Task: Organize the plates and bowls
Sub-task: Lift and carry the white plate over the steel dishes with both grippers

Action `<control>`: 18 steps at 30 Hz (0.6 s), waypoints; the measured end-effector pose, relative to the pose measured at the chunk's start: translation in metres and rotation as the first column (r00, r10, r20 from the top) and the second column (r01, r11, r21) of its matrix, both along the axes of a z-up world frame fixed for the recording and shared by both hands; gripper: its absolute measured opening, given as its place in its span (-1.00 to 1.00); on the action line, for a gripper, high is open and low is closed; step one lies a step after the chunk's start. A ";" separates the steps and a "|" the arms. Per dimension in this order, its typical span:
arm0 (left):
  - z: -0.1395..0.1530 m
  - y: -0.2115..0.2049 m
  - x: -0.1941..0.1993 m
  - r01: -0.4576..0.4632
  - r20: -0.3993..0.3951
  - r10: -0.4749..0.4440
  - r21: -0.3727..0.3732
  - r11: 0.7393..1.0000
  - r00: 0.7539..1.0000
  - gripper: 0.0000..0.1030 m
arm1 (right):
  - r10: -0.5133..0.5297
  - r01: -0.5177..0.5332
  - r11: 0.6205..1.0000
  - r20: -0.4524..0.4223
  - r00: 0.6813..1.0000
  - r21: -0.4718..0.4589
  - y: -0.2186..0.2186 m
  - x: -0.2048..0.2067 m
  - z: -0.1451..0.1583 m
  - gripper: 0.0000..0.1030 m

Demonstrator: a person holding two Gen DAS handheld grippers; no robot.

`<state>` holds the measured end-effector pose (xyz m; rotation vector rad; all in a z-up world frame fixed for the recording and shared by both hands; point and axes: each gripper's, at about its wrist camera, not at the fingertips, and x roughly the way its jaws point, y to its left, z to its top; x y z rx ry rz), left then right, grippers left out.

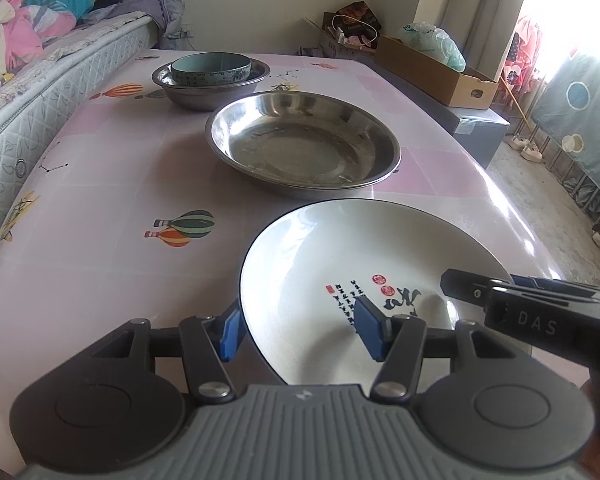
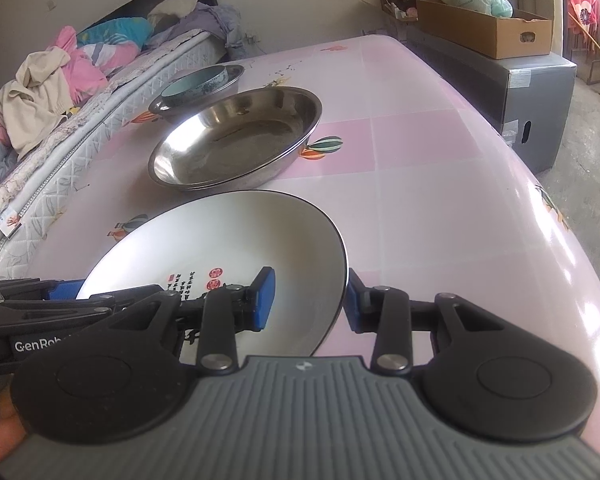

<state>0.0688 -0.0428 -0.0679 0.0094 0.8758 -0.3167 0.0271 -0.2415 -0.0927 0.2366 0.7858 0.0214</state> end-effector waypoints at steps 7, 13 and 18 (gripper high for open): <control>0.002 0.001 -0.003 0.005 0.005 -0.005 -0.003 1.000 1.000 0.12 | 0.004 -0.003 1.000 0.010 1.000 -0.015 0.001 -0.004 0.003 -0.31; -0.003 0.002 -0.002 0.010 -0.014 -0.010 -0.003 1.000 1.000 0.06 | 0.002 -0.002 1.000 -0.007 1.000 -0.001 -0.001 -0.004 -0.002 -0.31; -0.010 0.011 0.006 -0.001 -0.047 -0.001 -0.031 1.000 0.999 -0.15 | -0.010 0.011 0.999 -0.023 1.000 0.046 -0.009 -0.004 -0.009 -0.38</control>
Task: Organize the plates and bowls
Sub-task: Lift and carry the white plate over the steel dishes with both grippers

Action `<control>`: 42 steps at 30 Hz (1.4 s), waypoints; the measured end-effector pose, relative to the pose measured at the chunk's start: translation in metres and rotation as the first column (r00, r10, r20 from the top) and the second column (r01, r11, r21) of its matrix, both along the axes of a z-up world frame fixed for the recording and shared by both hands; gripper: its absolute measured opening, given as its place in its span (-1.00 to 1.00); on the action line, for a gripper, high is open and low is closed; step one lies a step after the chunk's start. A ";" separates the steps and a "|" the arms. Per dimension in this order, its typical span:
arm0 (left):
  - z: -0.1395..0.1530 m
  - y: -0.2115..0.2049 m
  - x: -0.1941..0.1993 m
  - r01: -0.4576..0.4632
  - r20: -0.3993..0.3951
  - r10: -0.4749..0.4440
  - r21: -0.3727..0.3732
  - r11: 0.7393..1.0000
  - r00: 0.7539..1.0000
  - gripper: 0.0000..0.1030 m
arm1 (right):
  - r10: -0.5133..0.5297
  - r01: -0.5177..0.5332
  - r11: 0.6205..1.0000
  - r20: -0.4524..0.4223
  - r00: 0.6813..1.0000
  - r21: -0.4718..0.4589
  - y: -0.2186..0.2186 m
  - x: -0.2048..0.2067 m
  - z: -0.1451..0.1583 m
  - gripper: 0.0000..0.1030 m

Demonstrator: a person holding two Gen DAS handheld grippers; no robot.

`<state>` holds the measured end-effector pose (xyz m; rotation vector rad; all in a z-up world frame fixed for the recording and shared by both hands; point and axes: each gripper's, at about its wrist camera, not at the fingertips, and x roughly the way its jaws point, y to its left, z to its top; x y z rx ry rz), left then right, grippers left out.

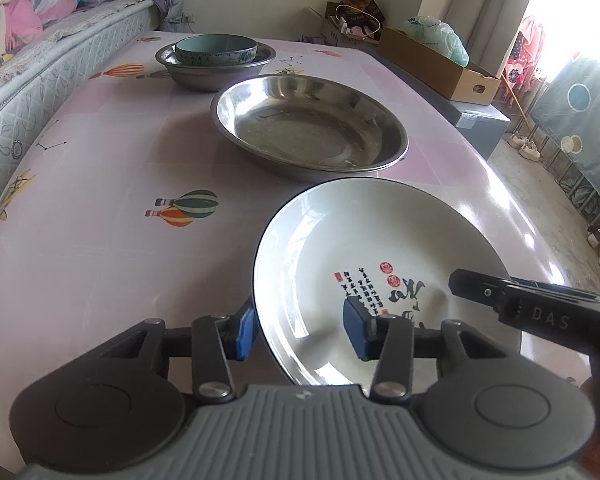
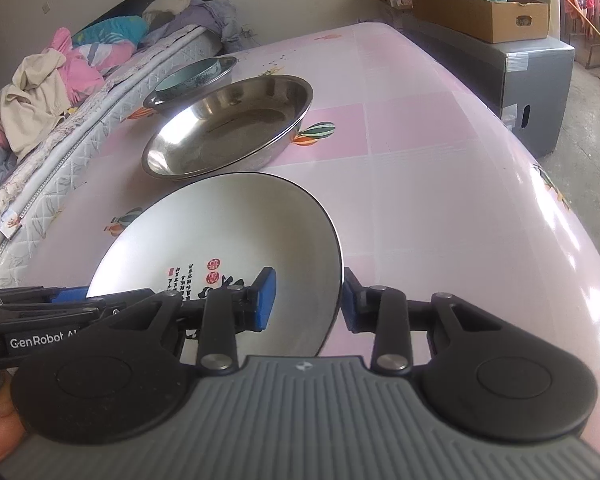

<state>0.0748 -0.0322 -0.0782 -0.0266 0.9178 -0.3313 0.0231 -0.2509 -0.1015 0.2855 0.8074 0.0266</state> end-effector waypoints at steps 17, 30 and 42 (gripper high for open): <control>-0.003 0.003 0.012 -0.029 0.022 0.029 -0.005 1.000 0.999 -0.39 | 0.004 -0.006 1.000 0.034 0.999 0.030 -0.004 0.006 -0.006 -0.43; 0.003 0.002 0.001 -0.026 0.007 0.026 -0.027 0.999 1.000 -0.40 | -0.018 0.017 1.000 0.064 0.998 0.022 -0.008 -0.011 0.006 -0.43; 0.025 0.007 -0.001 -0.048 0.057 0.051 -0.048 0.998 0.997 -0.39 | -0.026 0.022 0.999 0.107 0.994 0.042 -0.010 -0.013 0.025 -0.43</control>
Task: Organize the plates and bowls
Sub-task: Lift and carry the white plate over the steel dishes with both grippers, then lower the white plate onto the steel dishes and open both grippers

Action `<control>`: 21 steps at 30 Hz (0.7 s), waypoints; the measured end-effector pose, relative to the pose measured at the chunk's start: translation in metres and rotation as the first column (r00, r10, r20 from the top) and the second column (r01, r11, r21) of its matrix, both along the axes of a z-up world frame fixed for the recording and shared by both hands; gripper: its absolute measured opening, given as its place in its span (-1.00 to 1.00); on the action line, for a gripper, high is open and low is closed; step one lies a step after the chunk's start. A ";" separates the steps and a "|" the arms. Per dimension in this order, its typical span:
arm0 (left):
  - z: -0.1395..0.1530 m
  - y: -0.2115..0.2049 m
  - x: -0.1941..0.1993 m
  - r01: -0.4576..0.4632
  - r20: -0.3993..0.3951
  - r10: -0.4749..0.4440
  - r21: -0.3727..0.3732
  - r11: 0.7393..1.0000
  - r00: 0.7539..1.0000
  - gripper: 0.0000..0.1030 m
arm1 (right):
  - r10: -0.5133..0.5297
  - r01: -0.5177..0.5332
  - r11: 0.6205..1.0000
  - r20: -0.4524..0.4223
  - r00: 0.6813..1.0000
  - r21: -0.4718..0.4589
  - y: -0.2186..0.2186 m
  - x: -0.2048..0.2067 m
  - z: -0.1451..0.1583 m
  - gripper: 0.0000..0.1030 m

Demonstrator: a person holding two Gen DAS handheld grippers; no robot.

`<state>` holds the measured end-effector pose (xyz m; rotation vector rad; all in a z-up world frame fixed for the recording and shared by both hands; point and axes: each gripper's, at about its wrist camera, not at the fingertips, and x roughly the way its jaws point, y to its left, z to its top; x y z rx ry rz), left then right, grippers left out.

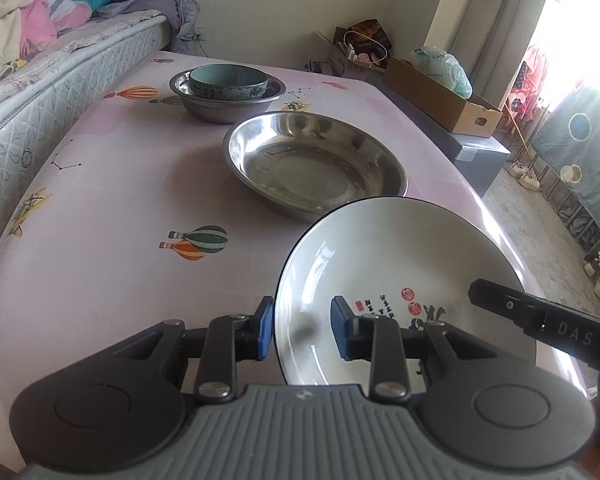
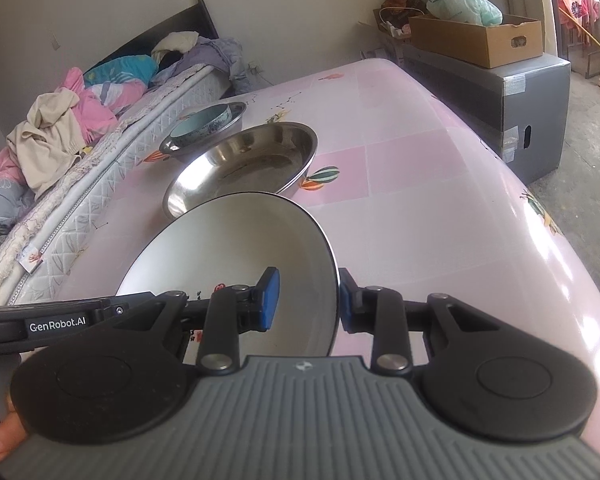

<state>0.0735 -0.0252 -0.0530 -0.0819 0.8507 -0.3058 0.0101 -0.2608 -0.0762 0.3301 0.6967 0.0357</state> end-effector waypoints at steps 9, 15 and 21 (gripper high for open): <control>0.022 0.011 0.022 -0.036 0.050 0.037 -0.027 0.999 0.998 -0.39 | 0.020 -0.021 1.000 0.057 0.998 0.007 0.004 0.025 0.024 -0.43; 0.035 0.014 0.052 -0.063 0.078 0.065 -0.029 0.998 0.995 -0.40 | 0.039 -0.039 0.999 0.096 0.995 0.000 0.009 0.064 0.040 -0.43; 0.033 0.013 0.096 -0.098 0.066 0.100 -0.029 0.995 0.993 -0.40 | 0.053 -0.055 0.998 0.073 0.996 0.024 0.007 0.115 0.037 -0.43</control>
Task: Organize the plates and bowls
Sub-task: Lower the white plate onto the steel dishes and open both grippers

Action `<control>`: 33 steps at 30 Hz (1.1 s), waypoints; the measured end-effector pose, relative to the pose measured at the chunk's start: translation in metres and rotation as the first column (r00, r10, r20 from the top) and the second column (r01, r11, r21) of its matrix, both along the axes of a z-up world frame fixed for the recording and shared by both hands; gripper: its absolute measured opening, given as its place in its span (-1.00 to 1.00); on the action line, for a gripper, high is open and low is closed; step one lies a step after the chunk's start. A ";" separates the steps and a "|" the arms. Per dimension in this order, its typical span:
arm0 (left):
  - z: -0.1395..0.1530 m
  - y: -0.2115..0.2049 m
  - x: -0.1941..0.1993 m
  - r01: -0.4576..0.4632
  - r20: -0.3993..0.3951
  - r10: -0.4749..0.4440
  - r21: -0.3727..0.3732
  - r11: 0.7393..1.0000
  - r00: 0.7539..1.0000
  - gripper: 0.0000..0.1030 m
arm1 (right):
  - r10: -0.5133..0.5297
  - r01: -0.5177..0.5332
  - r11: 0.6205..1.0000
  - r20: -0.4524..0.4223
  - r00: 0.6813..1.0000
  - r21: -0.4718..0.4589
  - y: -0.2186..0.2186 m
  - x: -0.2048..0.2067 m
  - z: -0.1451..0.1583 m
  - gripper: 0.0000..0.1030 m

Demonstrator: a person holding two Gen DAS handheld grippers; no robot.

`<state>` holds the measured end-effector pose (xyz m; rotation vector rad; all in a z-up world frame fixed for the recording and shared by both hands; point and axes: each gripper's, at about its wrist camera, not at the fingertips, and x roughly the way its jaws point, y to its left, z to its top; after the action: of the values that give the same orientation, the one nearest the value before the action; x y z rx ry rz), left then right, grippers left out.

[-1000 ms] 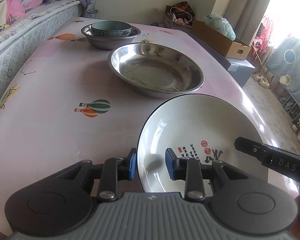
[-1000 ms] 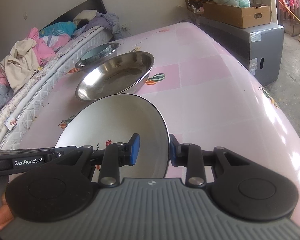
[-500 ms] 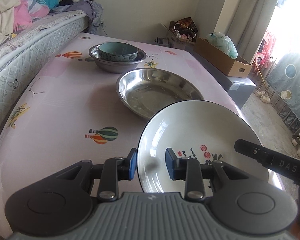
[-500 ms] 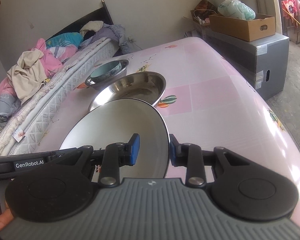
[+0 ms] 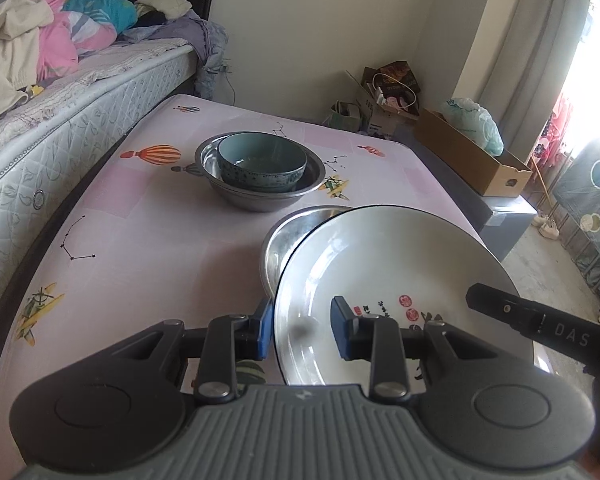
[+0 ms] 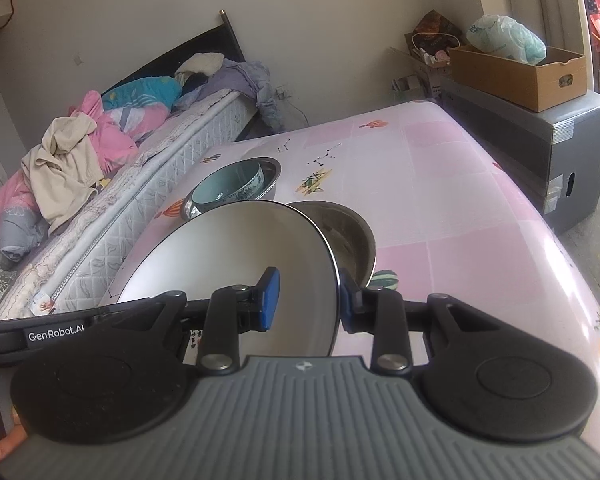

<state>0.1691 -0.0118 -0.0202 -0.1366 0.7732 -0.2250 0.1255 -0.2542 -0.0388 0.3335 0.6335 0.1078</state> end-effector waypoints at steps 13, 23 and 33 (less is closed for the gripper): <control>-0.035 -0.015 0.071 -0.003 -0.059 0.005 0.026 1.000 0.998 -0.42 | 0.008 -0.008 1.000 -0.134 0.991 0.001 -0.011 0.096 -0.044 -0.43; -0.024 -0.013 0.075 0.015 0.011 -0.015 0.039 0.999 1.000 -0.31 | 0.010 -0.013 1.000 -0.120 0.993 -0.021 -0.006 0.117 -0.051 -0.36; -0.022 -0.006 0.063 -0.003 0.014 0.002 0.039 0.999 1.000 -0.10 | 0.003 -0.001 1.000 -0.133 0.991 0.015 -0.013 0.110 -0.046 -0.29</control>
<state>0.2323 -0.0180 -0.0423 -0.0990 0.7634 -0.2080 0.2358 -0.2673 -0.0850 0.3562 0.7649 0.0925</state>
